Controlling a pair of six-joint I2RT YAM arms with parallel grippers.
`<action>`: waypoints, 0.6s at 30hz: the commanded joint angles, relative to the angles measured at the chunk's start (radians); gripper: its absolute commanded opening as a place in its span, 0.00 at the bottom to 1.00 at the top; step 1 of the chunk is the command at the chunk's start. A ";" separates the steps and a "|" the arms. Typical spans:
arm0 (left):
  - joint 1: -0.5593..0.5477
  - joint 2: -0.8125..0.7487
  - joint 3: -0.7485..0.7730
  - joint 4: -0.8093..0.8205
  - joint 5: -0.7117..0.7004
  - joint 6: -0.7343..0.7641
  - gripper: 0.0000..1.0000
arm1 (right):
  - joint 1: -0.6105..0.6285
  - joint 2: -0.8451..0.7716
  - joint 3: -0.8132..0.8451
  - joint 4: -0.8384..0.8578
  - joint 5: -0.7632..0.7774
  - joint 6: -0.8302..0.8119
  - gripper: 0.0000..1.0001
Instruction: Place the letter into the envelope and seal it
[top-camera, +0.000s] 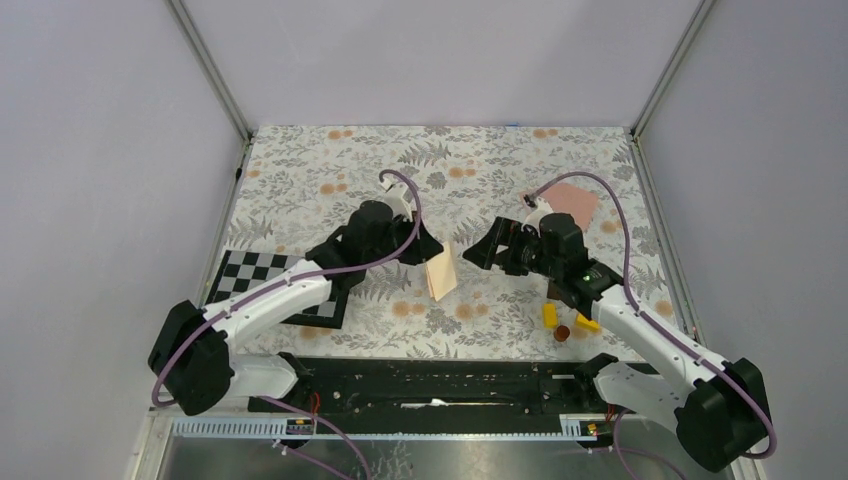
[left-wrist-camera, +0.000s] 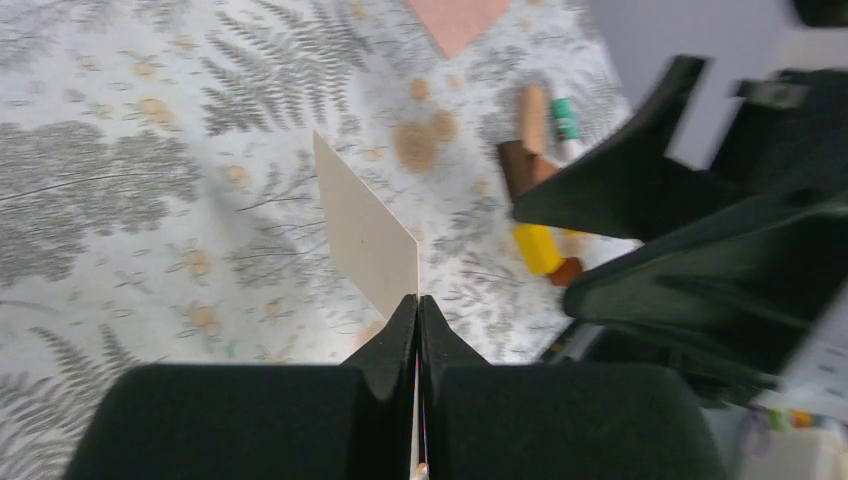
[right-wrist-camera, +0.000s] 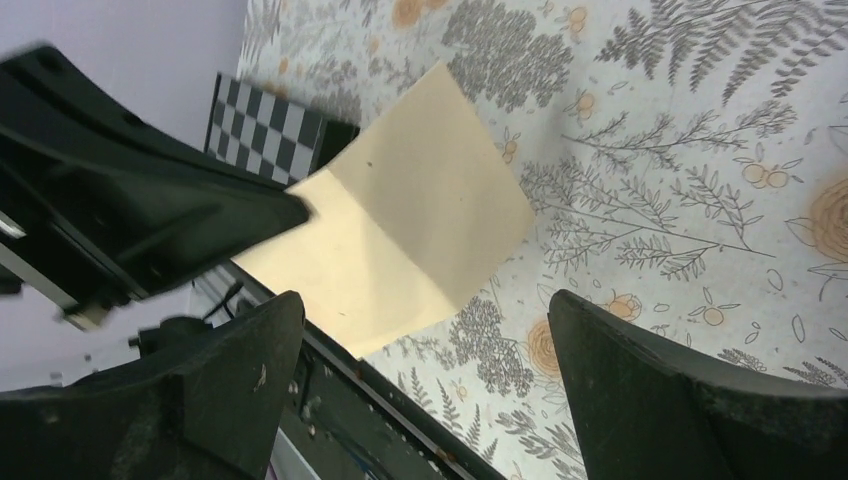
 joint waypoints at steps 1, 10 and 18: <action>0.057 -0.073 -0.019 0.196 0.279 -0.107 0.00 | -0.004 -0.010 -0.008 0.153 -0.134 -0.100 0.99; 0.148 -0.092 -0.073 0.409 0.480 -0.275 0.00 | -0.053 -0.004 0.048 0.195 -0.219 -0.121 0.99; 0.207 -0.080 -0.105 0.669 0.634 -0.444 0.00 | -0.168 0.013 0.024 0.415 -0.487 0.047 0.99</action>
